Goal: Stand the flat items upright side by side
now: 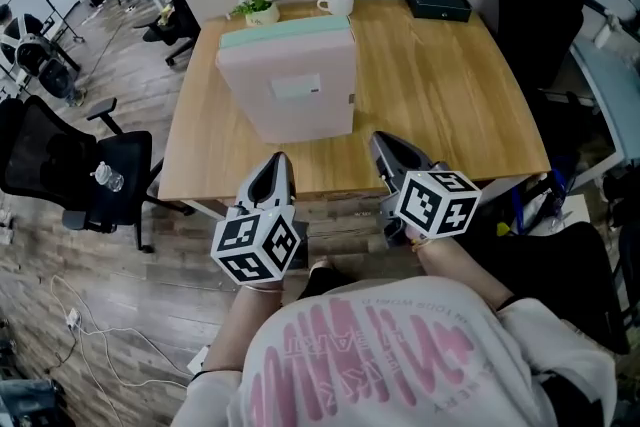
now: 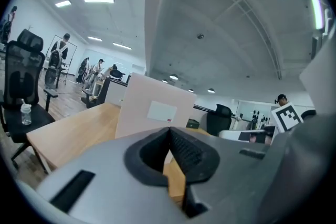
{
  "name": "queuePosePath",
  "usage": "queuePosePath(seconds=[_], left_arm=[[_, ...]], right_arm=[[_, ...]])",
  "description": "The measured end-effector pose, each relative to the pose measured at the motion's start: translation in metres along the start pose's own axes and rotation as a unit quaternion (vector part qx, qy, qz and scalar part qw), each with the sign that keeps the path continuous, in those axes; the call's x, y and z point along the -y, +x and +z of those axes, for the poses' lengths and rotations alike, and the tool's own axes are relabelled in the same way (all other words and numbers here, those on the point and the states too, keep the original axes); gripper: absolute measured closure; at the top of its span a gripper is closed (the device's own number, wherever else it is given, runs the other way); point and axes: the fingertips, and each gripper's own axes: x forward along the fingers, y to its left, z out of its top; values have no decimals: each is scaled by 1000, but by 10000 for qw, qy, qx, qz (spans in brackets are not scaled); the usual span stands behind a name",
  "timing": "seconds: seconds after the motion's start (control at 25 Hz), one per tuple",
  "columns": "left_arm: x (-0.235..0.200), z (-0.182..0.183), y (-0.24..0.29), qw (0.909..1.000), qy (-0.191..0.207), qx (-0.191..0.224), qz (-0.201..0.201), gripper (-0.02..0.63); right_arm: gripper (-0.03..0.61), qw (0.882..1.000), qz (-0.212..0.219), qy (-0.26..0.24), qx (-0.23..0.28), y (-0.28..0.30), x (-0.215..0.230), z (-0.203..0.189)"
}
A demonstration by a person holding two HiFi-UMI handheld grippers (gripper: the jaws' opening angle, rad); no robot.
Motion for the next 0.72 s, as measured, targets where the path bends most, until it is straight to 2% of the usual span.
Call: queuePosePath(seconds=[0.36,0.72], left_arm=[[30,-33,-39,9995,-10,-79,293,609],[60,-60,-81,9991,50,-131,399,609]], right_arm=[[581,9993,158,-246,-212,-41,5,-23],[581,9983,302,-352,-351,-85,3,-47]])
